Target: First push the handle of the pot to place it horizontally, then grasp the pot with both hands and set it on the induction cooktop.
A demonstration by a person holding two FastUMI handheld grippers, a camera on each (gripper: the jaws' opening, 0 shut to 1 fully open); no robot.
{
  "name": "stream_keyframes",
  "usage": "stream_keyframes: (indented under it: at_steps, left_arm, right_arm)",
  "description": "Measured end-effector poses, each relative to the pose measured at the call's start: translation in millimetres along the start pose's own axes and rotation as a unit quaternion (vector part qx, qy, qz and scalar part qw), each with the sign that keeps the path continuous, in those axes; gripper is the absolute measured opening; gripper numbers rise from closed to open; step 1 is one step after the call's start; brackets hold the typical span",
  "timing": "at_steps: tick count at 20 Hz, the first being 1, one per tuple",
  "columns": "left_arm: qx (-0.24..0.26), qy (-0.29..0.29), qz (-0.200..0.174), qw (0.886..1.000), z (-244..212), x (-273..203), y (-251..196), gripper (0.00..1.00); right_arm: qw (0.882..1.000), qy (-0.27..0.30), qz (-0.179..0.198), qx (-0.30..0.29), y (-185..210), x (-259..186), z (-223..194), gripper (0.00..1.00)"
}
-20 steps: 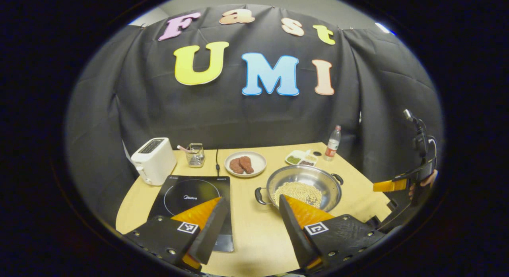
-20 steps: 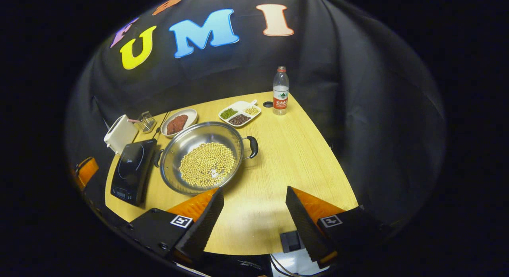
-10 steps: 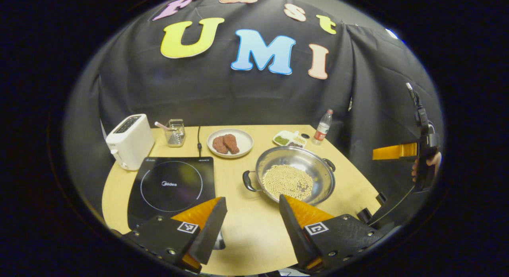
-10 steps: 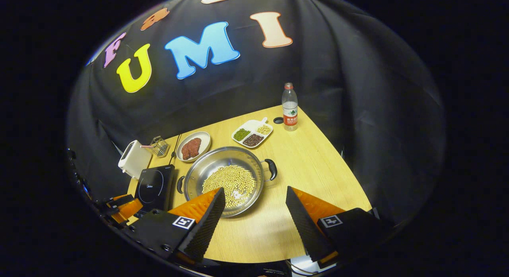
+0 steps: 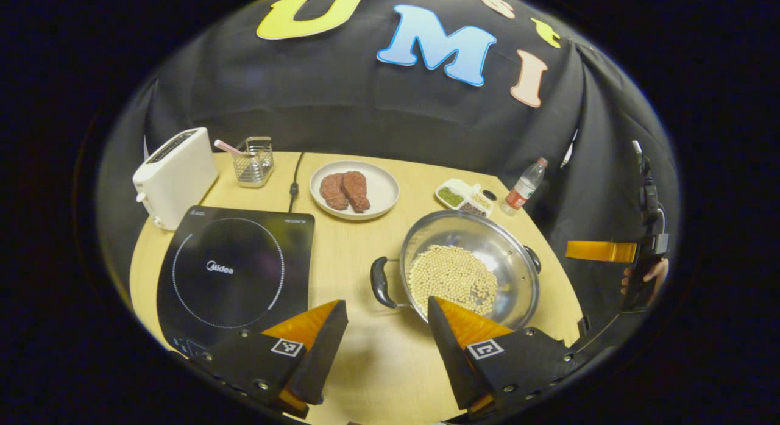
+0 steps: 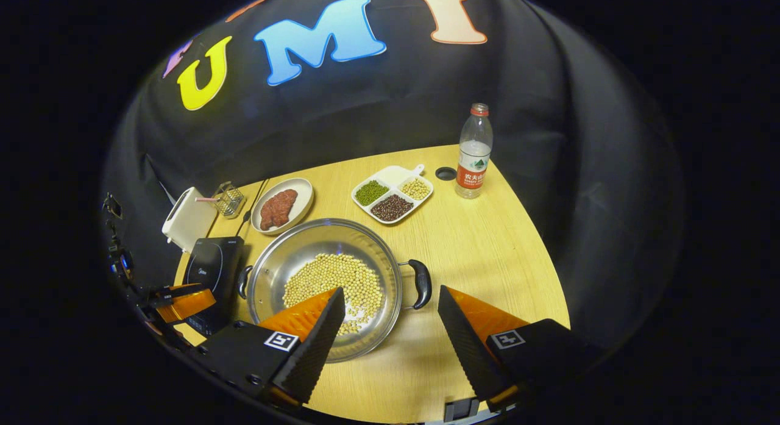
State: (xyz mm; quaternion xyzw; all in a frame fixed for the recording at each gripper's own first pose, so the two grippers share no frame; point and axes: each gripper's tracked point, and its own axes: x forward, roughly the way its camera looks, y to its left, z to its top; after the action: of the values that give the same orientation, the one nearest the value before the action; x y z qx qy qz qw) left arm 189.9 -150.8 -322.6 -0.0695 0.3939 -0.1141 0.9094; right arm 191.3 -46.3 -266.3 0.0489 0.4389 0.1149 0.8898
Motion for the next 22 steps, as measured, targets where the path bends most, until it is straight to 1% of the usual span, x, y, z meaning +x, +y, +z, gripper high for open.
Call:
stream_keyframes:
  at_steps: [1, 2, 3, 4, 6, 7, 8, 10, 13, 14, 16, 17, 18, 19, 20, 21, 22]
  left_arm:
    - [-0.003, 0.009, -0.006, 1.0, -0.8, 13.3, -4.9, 0.76]
    - [-0.008, 0.018, -0.012, 1.0, -3.3, 25.6, -8.4, 0.82]
    - [-0.014, 0.025, -0.014, 0.999, -4.4, 37.7, -9.8, 0.77]
    - [-0.02, 0.033, -0.01, 0.999, -6.2, 48.8, -8.1, 0.82]
    - [-0.025, 0.043, -0.005, 0.999, -8.3, 69.3, -5.8, 0.82]
    - [-0.024, 0.047, -0.002, 0.999, -8.3, 78.0, -5.2, 0.87]
    - [-0.02, 0.053, 0.002, 0.998, -9.5, 85.5, -4.7, 0.82]
    - [-0.018, 0.065, 0.011, 0.998, -12.5, 100.3, -0.4, 0.81]
    - [-0.029, 0.083, 0.018, 0.996, -18.8, 117.0, 2.3, 0.81]
    - [-0.033, 0.088, 0.02, 0.995, -21.1, 119.0, 3.2, 0.82]
    - [-0.044, 0.096, 0.017, 0.994, -25.5, 123.9, 0.8, 0.82]
    - [-0.046, 0.098, 0.016, 0.994, -25.9, 125.1, 0.6, 0.77]
    - [-0.047, 0.1, 0.017, 0.994, -26.7, 126.3, 0.9, 0.82]
    - [-0.046, 0.102, 0.019, 0.994, -27.1, 127.6, 1.1, 0.82]
    - [-0.048, 0.103, 0.02, 0.993, -28.4, 129.2, 0.8, 0.77]
    - [-0.049, 0.105, 0.018, 0.993, -29.0, 130.9, 0.5, 0.77]
    - [-0.047, 0.11, 0.023, 0.993, -30.8, 132.2, 2.1, 0.79]
  right_arm:
    - [1.0, 0.006, -0.001, -0.001, -5.2, 11.5, 1.0, 0.98]
    - [1.0, 0.011, -0.002, -0.004, -9.9, 21.8, 1.8, 0.98]
    - [1.0, 0.018, -0.002, -0.007, -14.7, 31.1, 1.0, 0.98]
    - [1.0, 0.027, -0.001, -0.011, -17.7, 39.5, -1.2, 0.98]
    - [0.999, 0.045, 0.003, -0.022, -22.4, 56.8, -7.5, 0.98]
    - [0.998, 0.053, 0.004, -0.028, -24.6, 63.9, -11.1, 0.98]
    - [0.998, 0.06, 0.005, -0.033, -27.7, 71.3, -13.6, 0.98]
    - [0.997, 0.076, 0.008, -0.031, -30.6, 85.9, -19.9, 0.98]
    - [0.995, 0.094, 0.018, -0.016, -31.6, 102.2, -27.8, 0.98]
    - [0.995, 0.099, 0.023, -0.011, -30.1, 106.9, -30.1, 0.94]
    - [0.994, 0.107, 0.03, -0.007, -27.6, 115.2, -33.1, 0.92]
    - [0.993, 0.111, 0.033, -0.006, -27.1, 118.2, -35.9, 0.97]
    - [0.993, 0.116, 0.035, -0.006, -25.9, 119.7, -37.6, 0.96]
    - [0.992, 0.12, 0.039, -0.006, -23.8, 121.7, -40.7, 0.88]
    - [0.991, 0.126, 0.042, -0.006, -21.9, 124.2, -44.1, 0.8]
    - [0.99, 0.13, 0.047, -0.002, -18.5, 124.8, -46.2, 0.75]
    - [0.99, 0.132, 0.049, 0.001, -16.4, 127.4, -48.0, 0.66]
